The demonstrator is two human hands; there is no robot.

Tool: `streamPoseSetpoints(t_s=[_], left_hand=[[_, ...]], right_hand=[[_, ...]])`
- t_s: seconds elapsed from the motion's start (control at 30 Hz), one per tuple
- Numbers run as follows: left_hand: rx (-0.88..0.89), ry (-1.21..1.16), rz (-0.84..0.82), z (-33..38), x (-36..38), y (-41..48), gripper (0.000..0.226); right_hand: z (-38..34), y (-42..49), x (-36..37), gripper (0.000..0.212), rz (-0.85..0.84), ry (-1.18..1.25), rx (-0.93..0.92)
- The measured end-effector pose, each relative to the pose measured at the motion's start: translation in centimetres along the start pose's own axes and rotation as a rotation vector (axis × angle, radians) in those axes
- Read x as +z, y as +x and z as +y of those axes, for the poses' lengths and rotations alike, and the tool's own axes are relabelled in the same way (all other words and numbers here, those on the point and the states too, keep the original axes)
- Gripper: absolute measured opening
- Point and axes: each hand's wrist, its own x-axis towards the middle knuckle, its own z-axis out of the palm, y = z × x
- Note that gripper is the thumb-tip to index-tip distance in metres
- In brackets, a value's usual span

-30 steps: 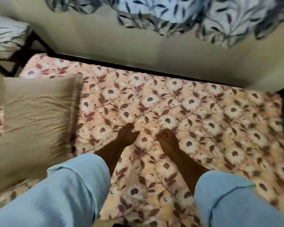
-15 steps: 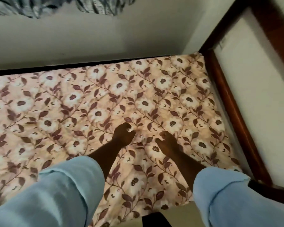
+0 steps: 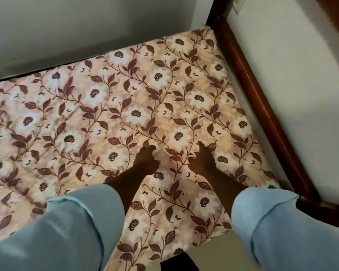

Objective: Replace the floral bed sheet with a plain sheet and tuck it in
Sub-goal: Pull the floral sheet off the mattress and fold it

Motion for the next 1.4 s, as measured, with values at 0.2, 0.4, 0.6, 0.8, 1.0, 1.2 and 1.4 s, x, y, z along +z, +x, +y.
streamPoseSetpoints(t_s=[0.2,0.4,0.6,0.8,1.0,1.2,1.4], left_hand=[[0.060,0.237,0.021,0.0,2.1,2.1,0.070],[0.174,0.384,0.295,0.3,2.2,3.5,0.042],[0.153,0.492,0.229,1.0,1.0,4.3,0.018],[0.077,0.177,0.051,0.3,-0.1,3.7,0.023],[0.150,0.031,-0.179,0.3,-5.2,1.8,0.016],[0.213,-0.068,-0.317,-0.8,-10.3,-1.3,0.018],[0.138,-0.300,-0.265,-4.6,-14.8,-5.7,0.012]], right_hand=[[2.2,1.6,1.3,0.089,-0.001,-0.085,-0.001],[3.2,1.7,1.9,0.088,0.060,-0.029,-0.055],[3.5,1.6,1.4,0.058,0.087,-0.001,-0.126],[2.3,0.5,1.1,0.048,0.054,-0.061,-0.100],[-3.2,-2.3,2.1,0.064,0.034,-0.019,-0.135],[-9.7,-5.1,2.5,0.083,0.011,-0.070,-0.261],[-14.5,-8.3,4.0,0.023,0.095,-0.063,-0.346]])
